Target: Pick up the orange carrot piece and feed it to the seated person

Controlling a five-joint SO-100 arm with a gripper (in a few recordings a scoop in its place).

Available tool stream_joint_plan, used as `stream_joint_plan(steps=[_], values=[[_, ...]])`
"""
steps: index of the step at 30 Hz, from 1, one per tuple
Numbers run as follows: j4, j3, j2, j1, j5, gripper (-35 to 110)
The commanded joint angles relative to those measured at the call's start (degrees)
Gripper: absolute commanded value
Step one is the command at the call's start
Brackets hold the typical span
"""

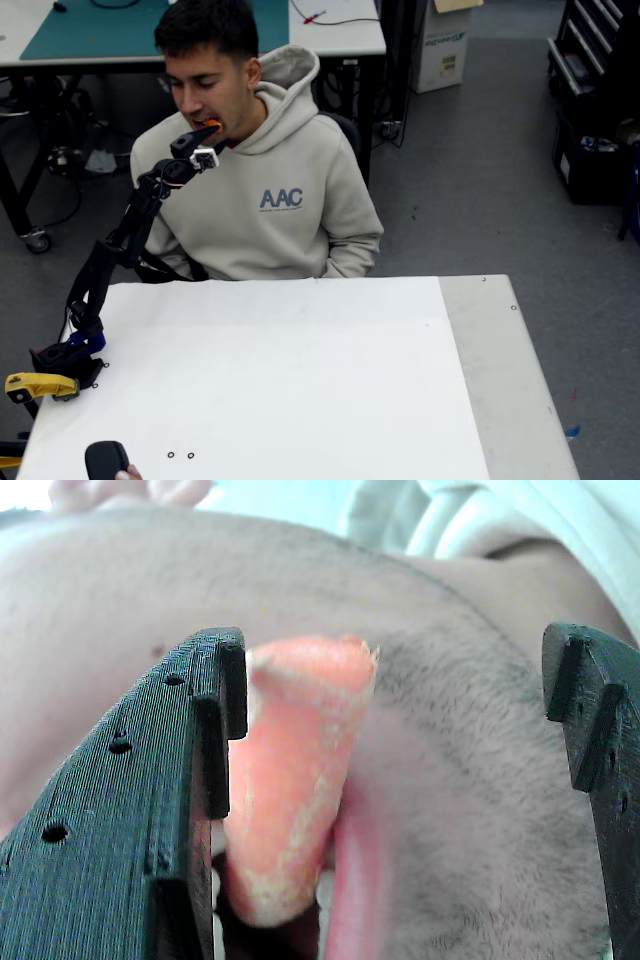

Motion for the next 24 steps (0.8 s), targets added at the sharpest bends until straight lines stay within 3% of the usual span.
stream_joint_plan(steps=[1, 16, 24], values=[[-0.44, -4.48, 2.81, 3.25, 0.88, 24], [-0.35, -4.31, 2.72, 11.25, 0.00, 23], [-0.35, -4.22, 2.72, 13.71, 0.88, -4]])
